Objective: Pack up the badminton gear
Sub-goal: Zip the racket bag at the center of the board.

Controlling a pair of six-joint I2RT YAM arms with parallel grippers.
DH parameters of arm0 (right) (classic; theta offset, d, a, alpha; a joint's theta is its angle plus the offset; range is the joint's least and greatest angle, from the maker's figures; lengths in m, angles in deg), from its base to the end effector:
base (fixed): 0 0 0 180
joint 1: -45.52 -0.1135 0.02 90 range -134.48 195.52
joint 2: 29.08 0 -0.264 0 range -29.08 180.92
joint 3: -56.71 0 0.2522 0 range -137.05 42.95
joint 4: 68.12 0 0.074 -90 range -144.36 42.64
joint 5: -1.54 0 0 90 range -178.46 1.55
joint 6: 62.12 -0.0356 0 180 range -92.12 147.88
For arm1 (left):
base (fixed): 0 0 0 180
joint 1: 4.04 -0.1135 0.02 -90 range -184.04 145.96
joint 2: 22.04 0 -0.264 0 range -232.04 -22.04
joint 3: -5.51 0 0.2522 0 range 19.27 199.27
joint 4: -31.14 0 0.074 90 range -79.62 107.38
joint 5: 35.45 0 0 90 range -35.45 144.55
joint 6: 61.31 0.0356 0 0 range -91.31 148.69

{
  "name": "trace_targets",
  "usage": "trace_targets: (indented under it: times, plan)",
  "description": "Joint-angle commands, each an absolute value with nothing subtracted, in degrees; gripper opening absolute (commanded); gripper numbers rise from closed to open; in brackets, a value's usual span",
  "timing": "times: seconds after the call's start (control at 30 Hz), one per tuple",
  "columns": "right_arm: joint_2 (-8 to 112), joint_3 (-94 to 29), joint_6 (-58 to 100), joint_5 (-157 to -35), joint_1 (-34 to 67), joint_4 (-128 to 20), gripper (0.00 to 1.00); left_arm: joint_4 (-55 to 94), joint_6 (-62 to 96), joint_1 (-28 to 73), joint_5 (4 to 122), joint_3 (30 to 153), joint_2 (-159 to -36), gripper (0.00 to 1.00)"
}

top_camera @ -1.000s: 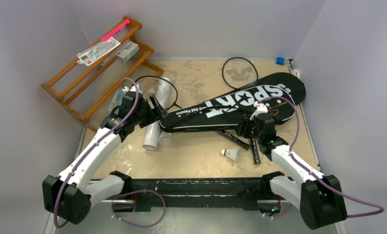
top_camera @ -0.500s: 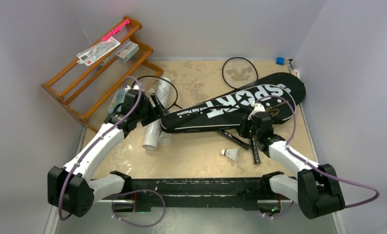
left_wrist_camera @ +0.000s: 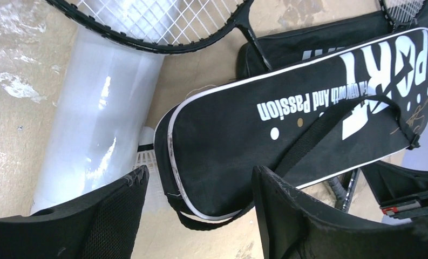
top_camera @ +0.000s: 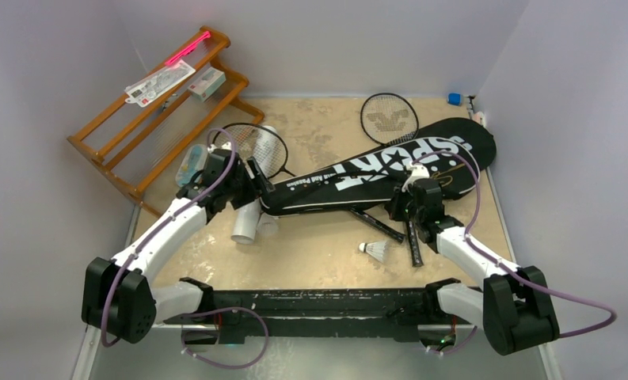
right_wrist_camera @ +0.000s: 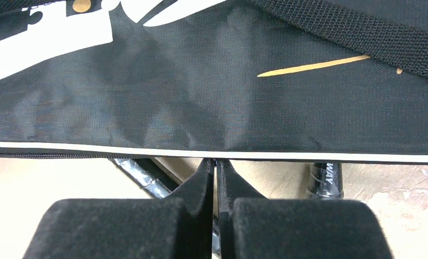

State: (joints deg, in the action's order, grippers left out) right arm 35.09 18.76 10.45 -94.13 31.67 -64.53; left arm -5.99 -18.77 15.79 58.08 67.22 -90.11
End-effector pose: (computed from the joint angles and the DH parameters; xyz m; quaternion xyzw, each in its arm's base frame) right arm 0.2188 0.0576 0.1853 0.0022 0.8645 0.1762 0.4707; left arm 0.2359 -0.0874 0.2551 -0.2075 0.8947 -0.2422 0.3129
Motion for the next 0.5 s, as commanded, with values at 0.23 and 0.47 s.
trace_targets:
  times: [0.23,0.47]
  plan:
    - [34.3,15.4,11.7,-97.6,30.7,-64.0,0.0,3.7,-22.5,15.3,64.9,61.9,-92.7,0.49]
    - [35.6,13.5,12.3,-100.2,28.6,-62.7,0.0,6.1,-24.2,15.3,69.8,61.2,-93.4,0.32]
